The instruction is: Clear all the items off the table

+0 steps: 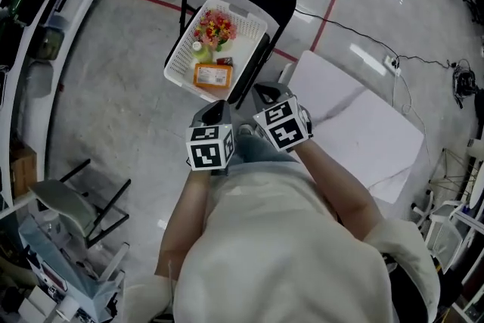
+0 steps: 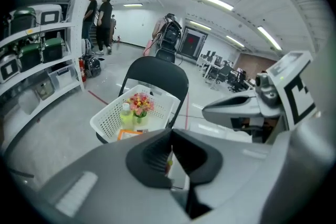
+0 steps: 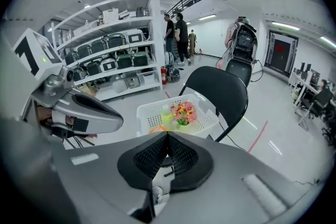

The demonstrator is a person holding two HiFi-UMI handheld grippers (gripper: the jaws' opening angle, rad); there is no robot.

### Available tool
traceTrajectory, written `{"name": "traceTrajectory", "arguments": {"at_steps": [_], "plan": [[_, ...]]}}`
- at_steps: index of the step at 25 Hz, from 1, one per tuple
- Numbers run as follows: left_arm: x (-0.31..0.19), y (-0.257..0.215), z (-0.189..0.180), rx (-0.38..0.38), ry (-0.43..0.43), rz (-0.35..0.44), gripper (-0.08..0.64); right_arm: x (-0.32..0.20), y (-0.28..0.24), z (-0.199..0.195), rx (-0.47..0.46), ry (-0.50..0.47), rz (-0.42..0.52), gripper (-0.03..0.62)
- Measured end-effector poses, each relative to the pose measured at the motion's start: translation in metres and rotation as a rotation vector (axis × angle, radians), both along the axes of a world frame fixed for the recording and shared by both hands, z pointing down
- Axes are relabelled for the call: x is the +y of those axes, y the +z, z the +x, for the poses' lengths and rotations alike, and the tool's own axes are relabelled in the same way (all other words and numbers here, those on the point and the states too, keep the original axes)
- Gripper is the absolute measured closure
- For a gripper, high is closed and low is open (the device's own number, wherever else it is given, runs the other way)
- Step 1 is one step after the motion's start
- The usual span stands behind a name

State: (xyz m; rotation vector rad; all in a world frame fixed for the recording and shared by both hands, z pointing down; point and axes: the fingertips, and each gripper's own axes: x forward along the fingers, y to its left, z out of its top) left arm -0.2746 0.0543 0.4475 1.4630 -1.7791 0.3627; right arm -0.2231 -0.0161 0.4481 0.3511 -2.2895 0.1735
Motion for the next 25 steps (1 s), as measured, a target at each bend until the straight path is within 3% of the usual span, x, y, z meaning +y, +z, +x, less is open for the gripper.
{"name": "traceTrajectory", "arguments": {"at_steps": [6, 16, 25], "plan": [[0.008, -0.007, 0.026, 0.001, 0.169, -0.002, 0.552, 0.018, -0.012, 0.044, 0.007, 0.162, 0.004, 0.594], [0.039, -0.017, 0.057, -0.011, 0.453, 0.01, 0.552, 0.067, -0.023, 0.104, -0.019, 0.521, 0.002, 0.594], [0.071, -0.016, 0.087, -0.023, 0.691, 0.012, 0.552, 0.115, -0.041, 0.154, -0.053, 0.792, 0.051, 0.594]]}}
